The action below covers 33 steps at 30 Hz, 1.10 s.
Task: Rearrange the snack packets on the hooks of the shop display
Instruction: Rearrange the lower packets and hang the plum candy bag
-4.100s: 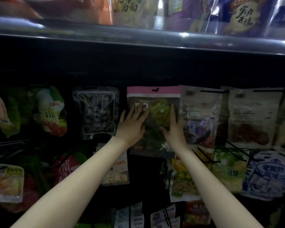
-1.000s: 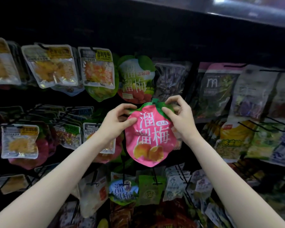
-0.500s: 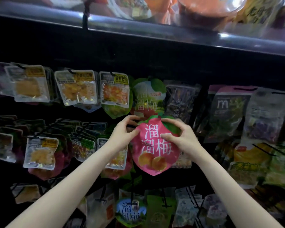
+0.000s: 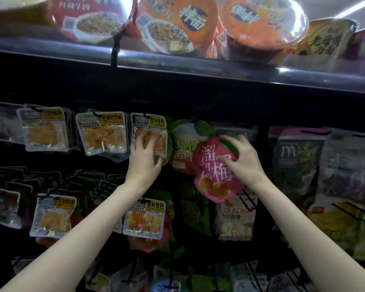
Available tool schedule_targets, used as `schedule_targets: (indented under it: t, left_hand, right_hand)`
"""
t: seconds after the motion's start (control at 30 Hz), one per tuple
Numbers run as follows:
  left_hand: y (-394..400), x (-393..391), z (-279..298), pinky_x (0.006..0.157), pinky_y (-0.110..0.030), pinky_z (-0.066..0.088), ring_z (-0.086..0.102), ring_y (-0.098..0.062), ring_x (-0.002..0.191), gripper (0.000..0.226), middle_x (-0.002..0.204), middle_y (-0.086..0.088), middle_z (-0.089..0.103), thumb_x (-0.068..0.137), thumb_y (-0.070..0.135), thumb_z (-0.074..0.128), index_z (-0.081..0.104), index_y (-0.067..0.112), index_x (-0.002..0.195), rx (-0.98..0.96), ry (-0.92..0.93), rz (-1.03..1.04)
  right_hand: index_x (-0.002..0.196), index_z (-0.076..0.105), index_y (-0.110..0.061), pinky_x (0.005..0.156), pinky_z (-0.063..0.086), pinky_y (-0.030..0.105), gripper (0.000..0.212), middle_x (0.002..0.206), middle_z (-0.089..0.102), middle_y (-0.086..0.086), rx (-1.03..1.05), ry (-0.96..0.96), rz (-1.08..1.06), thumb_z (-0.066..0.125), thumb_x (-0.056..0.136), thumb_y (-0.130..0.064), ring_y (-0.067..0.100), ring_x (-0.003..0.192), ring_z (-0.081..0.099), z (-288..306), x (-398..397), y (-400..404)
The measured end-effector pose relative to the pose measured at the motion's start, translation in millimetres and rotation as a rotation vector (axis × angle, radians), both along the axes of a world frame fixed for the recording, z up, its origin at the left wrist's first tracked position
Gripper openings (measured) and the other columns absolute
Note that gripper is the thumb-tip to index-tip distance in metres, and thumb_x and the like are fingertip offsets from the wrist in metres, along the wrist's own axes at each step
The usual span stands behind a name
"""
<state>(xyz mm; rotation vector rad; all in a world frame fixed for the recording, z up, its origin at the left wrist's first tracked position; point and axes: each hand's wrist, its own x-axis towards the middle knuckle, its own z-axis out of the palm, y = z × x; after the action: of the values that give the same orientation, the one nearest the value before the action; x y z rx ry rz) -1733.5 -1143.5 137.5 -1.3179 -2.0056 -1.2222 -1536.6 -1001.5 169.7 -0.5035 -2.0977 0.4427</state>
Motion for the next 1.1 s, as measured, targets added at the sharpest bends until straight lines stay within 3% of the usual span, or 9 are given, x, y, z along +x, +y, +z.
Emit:
schedule_targets:
  t: [0.1,0.2,0.33,0.43,0.57,0.77,0.87,1.0,1.1]
  left_hand:
    - [8.9,4.5,2.8,0.105,-0.048,0.033,0.030,-0.036,0.129,0.051,0.141,-0.013,0.034,0.086,0.007,0.059,0.045,0.015,0.134,0.030,0.068,0.004]
    - [16.8,5.9,7.2,0.102,-0.048,0.033,0.031,-0.035,0.129,0.050,0.139,-0.013,0.038,0.086,0.006,0.058,0.046,0.015,0.134,0.031,0.117,0.011]
    - [21.3,5.7,11.7,0.106,-0.048,0.029,0.025,-0.033,0.133,0.051,0.143,-0.010,0.033,0.087,0.008,0.055,0.043,0.016,0.136,0.010,0.076,0.016]
    - [20.4,3.1,10.7,0.106,-0.050,0.030,0.026,-0.033,0.133,0.053,0.142,-0.010,0.035,0.087,0.008,0.055,0.041,0.016,0.137,-0.001,0.103,0.008]
    - [19.3,-0.9,8.8,0.105,-0.048,0.032,0.030,-0.031,0.132,0.053,0.141,-0.009,0.038,0.086,0.007,0.057,0.043,0.015,0.137,0.015,0.140,-0.024]
    - [19.7,6.3,-6.3,0.104,-0.045,0.033,0.033,-0.029,0.128,0.050,0.137,-0.010,0.040,0.085,0.003,0.057,0.046,0.012,0.133,0.056,0.106,-0.086]
    - [12.2,19.5,-45.7,0.103,-0.042,0.033,0.033,-0.024,0.127,0.047,0.136,-0.006,0.041,0.087,0.004,0.055,0.048,0.014,0.132,0.012,0.075,-0.140]
    - [2.8,35.2,-113.4,0.096,-0.045,0.042,0.037,-0.022,0.122,0.039,0.131,-0.005,0.045,0.087,0.008,0.052,0.053,0.015,0.125,-0.099,0.090,-0.190]
    - [1.8,49.0,-152.2,0.098,-0.046,0.038,0.036,-0.024,0.124,0.041,0.133,-0.010,0.046,0.082,-0.001,0.058,0.055,0.011,0.122,-0.177,0.055,-0.246]
  right_hand:
    - [0.133,0.050,-0.018,0.094,0.048,0.028,0.050,0.123,0.041,0.000,0.090,-0.045,0.082,0.066,0.086,-0.014,0.017,0.117,0.046,14.5,-11.7,-0.2]
    - [0.135,0.049,-0.018,0.096,0.043,0.030,0.051,0.132,0.042,0.006,0.137,-0.101,0.140,0.066,0.087,-0.015,0.022,0.125,0.042,31.9,-30.0,4.8]
    - [0.139,0.043,-0.023,0.093,0.028,0.014,0.055,0.139,0.038,0.005,0.102,-0.139,0.175,0.063,0.089,-0.015,0.019,0.132,0.031,39.3,-50.0,10.1]
    - [0.142,0.038,-0.025,0.093,0.022,0.012,0.060,0.148,0.030,0.003,0.015,-0.122,0.140,0.064,0.088,-0.016,0.018,0.139,0.022,30.2,-54.2,12.8]
    - [0.141,0.039,-0.025,0.101,0.023,0.016,0.061,0.147,0.031,0.000,-0.030,-0.055,0.180,0.065,0.087,-0.018,0.015,0.136,0.026,23.5,-51.0,8.2]
    - [0.141,0.039,-0.027,0.093,0.024,0.013,0.056,0.142,0.032,0.004,0.020,-0.111,0.104,0.061,0.090,-0.020,0.020,0.133,0.029,24.2,-45.9,7.8]
    - [0.137,0.044,-0.025,0.086,0.020,0.002,0.049,0.139,0.030,0.008,0.025,-0.086,0.013,0.058,0.091,-0.016,0.021,0.130,0.030,2.9,-37.7,3.5]
    - [0.127,0.051,-0.022,0.102,0.029,0.018,0.035,0.134,0.031,0.005,-0.170,-0.106,-0.066,0.056,0.093,-0.020,0.020,0.127,0.035,-48.9,-11.4,7.1]
    - [0.126,0.051,-0.022,0.095,0.037,0.025,0.034,0.126,0.037,0.004,-0.266,-0.250,-0.105,0.056,0.092,-0.020,0.024,0.121,0.043,-103.6,9.4,13.1]
